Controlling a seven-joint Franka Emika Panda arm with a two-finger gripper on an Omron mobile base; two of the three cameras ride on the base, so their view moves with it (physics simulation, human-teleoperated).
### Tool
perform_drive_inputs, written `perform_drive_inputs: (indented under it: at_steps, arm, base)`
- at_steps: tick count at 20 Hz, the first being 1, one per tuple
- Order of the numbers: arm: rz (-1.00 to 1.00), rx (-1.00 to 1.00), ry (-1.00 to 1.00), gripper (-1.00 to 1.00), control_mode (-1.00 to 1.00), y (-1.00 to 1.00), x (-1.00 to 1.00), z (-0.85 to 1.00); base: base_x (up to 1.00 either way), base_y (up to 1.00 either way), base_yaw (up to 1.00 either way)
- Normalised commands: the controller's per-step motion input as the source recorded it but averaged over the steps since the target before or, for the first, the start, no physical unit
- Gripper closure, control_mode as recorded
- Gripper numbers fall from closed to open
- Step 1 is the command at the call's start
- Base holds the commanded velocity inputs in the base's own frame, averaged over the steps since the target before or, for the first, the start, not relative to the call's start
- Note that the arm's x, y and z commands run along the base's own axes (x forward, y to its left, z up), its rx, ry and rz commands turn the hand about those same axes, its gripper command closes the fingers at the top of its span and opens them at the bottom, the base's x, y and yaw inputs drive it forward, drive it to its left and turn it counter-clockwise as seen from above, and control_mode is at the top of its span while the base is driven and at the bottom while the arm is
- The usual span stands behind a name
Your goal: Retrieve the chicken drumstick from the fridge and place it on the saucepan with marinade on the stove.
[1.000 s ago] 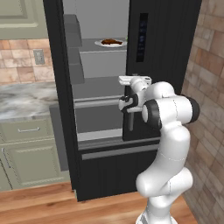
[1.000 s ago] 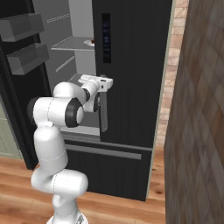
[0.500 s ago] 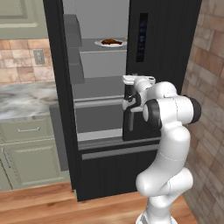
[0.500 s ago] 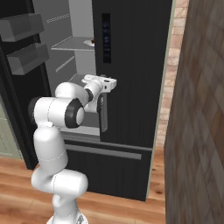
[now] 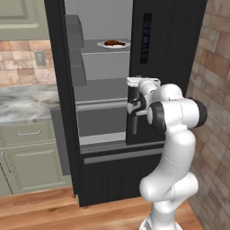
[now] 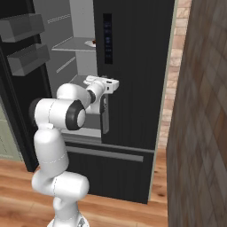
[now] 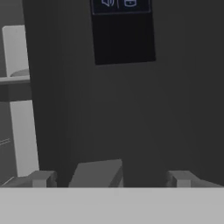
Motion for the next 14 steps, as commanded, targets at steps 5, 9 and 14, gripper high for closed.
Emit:
perform_drive_inputs:
  at_steps: [5,9,14]
  arm:
    - [0.0,0.0,0.0,-1.0,-1.0,-0.01,0.0,-0.04]
    - [0.0,-0.06,0.0,-1.0,-1.0,0.01,0.0,-0.33]
    - [0.0,-0.02,0.0,-1.0,-1.0,0.0,0.0,-0.24]
  base:
    - [0.0,0.0,0.0]
    - [0.0,0.0,0.0]
    - [0.0,0.0,0.0]
